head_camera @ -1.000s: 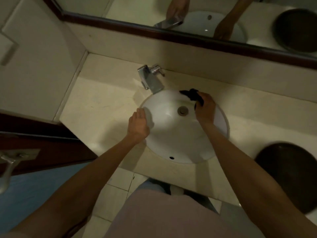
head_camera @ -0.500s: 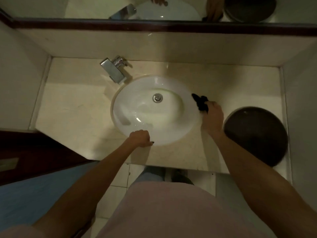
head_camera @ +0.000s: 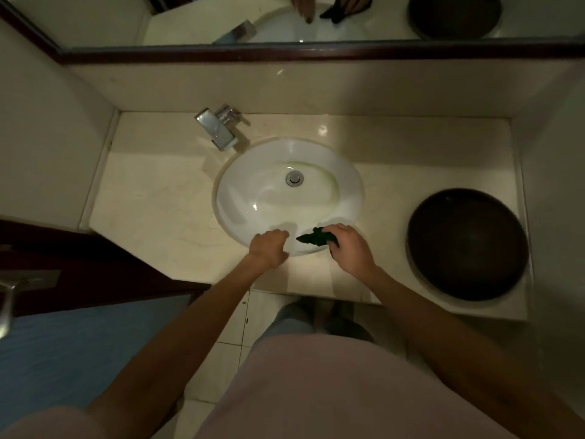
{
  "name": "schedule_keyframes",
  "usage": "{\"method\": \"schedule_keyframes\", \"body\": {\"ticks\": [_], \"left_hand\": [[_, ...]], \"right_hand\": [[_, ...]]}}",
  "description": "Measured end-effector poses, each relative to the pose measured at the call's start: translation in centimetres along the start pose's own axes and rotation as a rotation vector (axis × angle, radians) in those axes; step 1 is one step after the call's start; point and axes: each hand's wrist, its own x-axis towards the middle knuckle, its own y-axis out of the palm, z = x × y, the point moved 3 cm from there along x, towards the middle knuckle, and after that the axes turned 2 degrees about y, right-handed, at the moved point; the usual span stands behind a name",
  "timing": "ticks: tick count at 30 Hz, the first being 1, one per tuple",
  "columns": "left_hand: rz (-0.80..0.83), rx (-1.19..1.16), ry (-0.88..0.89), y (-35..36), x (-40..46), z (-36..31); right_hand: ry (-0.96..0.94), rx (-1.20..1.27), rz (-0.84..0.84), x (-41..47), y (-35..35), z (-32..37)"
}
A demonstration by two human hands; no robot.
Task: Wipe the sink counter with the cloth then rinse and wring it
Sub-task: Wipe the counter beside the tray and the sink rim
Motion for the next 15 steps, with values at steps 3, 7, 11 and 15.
{"method": "schedule_keyframes", "body": {"ticks": [3, 7, 11, 15], "left_hand": [[-0.168, -0.102, 0.109, -1.8, -1.7, -2.7], [-0.287, -0.186, 0.151, -3.9, -3.1, -4.4], [-0.366, -0.25, 0.046, -5.5, -3.6, -2.8], [-0.414, -0.417, -0.048, -7.6, -4.1, 0.6]], "right_hand": [[0.139, 0.163, 0.041, 1.0, -1.1, 0.6], [0.183, 0.357, 0.171, 2.8, -2.0, 3.1], [0.06, 0.437, 0.279, 4.6, -2.9, 7.3], [0.062, 0.539, 0.238, 5.9, -2.6, 9.9]]}}
